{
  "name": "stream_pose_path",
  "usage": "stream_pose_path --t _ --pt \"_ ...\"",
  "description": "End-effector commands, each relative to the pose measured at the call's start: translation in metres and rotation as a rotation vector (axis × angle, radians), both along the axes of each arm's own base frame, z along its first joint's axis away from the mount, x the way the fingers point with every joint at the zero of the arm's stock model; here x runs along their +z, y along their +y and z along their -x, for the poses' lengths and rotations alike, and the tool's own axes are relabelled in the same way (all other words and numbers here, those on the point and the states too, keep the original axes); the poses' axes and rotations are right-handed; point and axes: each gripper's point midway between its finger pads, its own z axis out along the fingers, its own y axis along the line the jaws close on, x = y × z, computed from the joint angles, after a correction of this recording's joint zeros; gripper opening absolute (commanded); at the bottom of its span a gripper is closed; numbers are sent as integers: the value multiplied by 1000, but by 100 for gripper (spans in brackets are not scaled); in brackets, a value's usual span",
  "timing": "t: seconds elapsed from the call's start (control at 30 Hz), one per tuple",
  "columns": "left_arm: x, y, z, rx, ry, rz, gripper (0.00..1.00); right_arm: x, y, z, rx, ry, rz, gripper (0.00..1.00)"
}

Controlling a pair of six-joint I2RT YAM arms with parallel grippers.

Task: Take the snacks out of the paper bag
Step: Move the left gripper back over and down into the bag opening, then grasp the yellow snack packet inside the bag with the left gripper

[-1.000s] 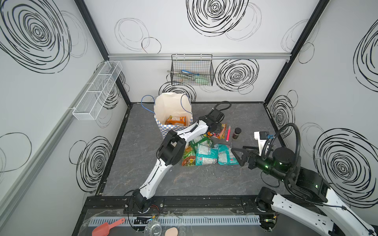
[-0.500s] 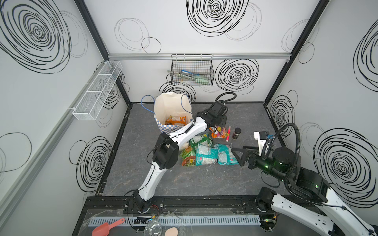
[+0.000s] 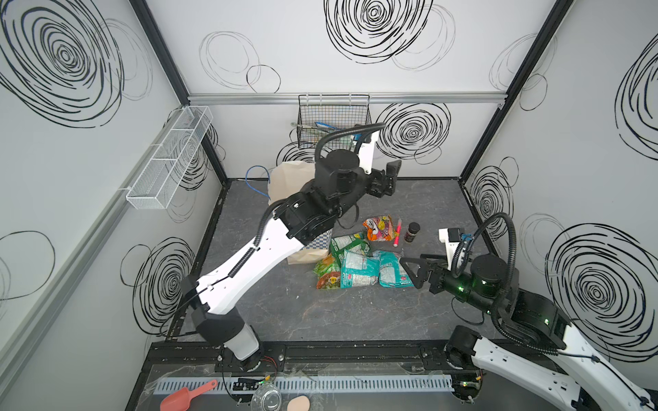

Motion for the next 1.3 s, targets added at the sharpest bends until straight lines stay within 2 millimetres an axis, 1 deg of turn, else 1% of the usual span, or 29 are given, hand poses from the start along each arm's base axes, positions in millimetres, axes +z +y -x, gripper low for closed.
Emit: stream_pose_path --t 0.0,0.1,0.17,0.23,0.3,0.33,0.4,0.5,0.57,0.7,0.8,0.9,1.1,1.17,1.27 --pt "12 37 -1 125 -81 2 91 2 4 -2 4 -10 -11 97" --pt "18 77 4 192 -103 34 96 2 5 -2 7 -12 -11 97" --pt "16 102 3 237 -104 42 98 2 6 -3 9 -13 -7 97" --pt "10 126 -1 280 -92 44 100 1 8 -4 13 -13 -7 97" --pt "-1 149 -8 321 -65 39 96 0 10 -4 18 -11 -6 97" --pt "-8 157 -13 335 -44 32 96 -1 11 -5 20 -11 -4 97" --pt "-25 172 -25 355 9 12 96 -2 14 -6 27 -9 -5 97" --pt "-52 188 -47 385 111 -37 96 -2 17 -7 33 -8 -8 97" --pt "-70 197 -61 405 180 -75 96 -3 18 -7 35 -6 -6 97" --pt "-105 204 -89 430 308 -172 96 -1 18 -7 37 -6 -7 97" --pt "-131 212 -108 447 388 -206 99 0 15 -6 30 -7 -8 97" --pt "-160 222 -127 457 484 -213 95 2 12 -5 23 -10 -10 97" --pt "-213 224 -152 436 646 -281 91 5 9 -4 18 -14 -10 97" --pt "-228 223 -156 435 687 -309 89 5 10 -3 21 -12 -12 97" --pt "-247 218 -160 409 735 -335 87 11 12 -3 31 -17 -23 97"
